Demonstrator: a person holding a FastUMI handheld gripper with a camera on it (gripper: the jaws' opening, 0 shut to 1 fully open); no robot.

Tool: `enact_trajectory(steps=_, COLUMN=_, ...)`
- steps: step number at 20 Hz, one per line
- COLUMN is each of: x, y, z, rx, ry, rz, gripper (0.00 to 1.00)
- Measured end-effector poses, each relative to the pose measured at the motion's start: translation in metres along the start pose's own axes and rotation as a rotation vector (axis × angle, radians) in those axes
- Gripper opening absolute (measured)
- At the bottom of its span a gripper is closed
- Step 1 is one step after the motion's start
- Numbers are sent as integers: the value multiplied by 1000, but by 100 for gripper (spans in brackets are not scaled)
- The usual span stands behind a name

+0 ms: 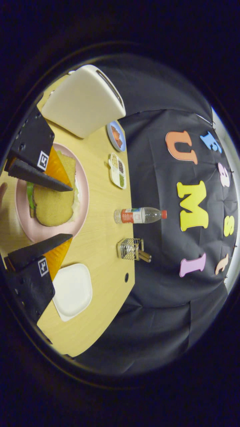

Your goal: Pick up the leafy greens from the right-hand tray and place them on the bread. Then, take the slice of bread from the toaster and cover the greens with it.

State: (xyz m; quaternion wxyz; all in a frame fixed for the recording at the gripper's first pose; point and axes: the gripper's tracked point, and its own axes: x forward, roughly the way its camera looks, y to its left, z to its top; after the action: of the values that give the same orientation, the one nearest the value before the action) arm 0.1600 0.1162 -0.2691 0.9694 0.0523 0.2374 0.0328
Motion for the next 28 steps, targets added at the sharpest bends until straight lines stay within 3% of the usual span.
enact_trajectory(steps=2, x=-18, y=-6, z=19, rx=-3, ry=-63, rz=-34, gripper=83)
enact_trajectory(steps=6, x=-73, y=-3, z=60, rx=-41, ry=-213, rz=-78, gripper=89)
enact_trajectory(steps=10, x=-132, y=18, z=80, rx=-100, ry=-299, rz=-34, gripper=95)
enact_trajectory(steps=15, x=-213, y=4, z=108, rx=-120, ry=-404, rz=-116, gripper=96)
enact_trajectory(steps=21, x=-292, y=-5, z=128, rx=-135, ry=-520, rz=-113, gripper=96)
enact_trajectory(steps=28, x=-319, y=-8, z=128, rx=-155, ry=-544, rz=-78, gripper=95)
